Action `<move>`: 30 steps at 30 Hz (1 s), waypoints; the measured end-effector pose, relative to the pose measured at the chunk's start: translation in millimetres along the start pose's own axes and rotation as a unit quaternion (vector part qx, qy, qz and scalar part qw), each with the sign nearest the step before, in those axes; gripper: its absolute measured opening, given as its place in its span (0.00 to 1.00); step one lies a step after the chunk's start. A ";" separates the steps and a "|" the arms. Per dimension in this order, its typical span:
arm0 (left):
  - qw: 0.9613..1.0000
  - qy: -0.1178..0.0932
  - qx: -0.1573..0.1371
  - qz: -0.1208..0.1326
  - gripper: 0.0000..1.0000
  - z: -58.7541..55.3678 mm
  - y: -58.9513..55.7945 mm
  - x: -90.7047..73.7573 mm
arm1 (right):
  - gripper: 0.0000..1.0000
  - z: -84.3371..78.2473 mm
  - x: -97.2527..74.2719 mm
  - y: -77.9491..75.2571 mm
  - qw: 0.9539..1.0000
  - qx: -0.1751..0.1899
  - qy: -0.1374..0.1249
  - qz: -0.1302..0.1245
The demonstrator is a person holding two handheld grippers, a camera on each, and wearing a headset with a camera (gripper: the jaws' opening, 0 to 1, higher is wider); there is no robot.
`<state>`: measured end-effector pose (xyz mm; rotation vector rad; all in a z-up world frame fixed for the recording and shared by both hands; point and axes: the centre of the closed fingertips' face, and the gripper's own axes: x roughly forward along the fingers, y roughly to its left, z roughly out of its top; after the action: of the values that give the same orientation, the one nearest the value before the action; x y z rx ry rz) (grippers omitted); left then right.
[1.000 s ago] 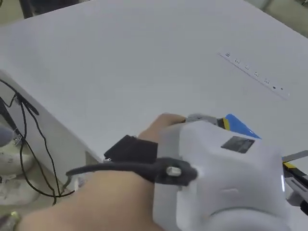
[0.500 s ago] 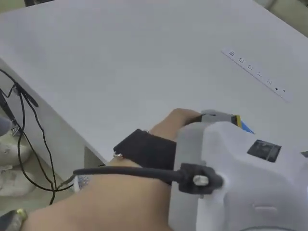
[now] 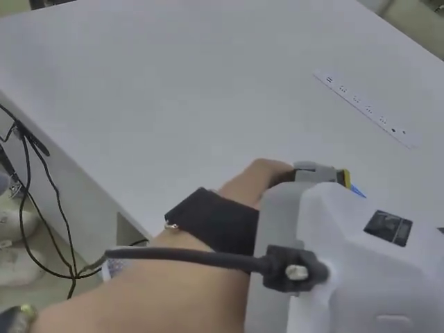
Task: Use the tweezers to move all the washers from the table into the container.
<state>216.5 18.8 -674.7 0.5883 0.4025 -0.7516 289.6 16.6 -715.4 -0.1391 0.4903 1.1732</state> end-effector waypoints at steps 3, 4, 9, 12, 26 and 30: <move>1.000 0.002 0.000 0.001 0.99 -1.5 0.1 -0.5 | 0.04 -4.3 2.4 2.5 1.000 -0.005 0.009 0.003; 1.000 0.003 0.000 0.002 0.99 -2.2 0.0 -0.7 | 0.04 -5.0 2.9 3.3 1.000 -0.006 0.010 0.004; 1.000 0.006 0.002 0.003 0.99 -4.2 -0.2 -1.7 | 0.04 -7.5 5.1 3.8 1.000 -0.006 0.015 0.007; 1.000 0.009 0.004 0.004 0.99 -5.6 0.1 -1.8 | 0.04 -7.8 5.8 5.0 1.000 -0.005 0.015 0.008; 1.000 0.018 0.019 0.004 0.99 -8.6 -0.2 -2.2 | 0.04 -9.9 2.5 4.8 1.000 -0.001 0.016 0.001; 0.999 0.022 0.025 0.005 0.99 -9.4 0.4 -2.4 | 0.04 -10.1 2.3 5.3 1.000 0.000 0.016 0.000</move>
<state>213.9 26.2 -680.4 0.6547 0.4218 -0.7415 282.4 17.0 -724.6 -0.1591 0.5188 1.1733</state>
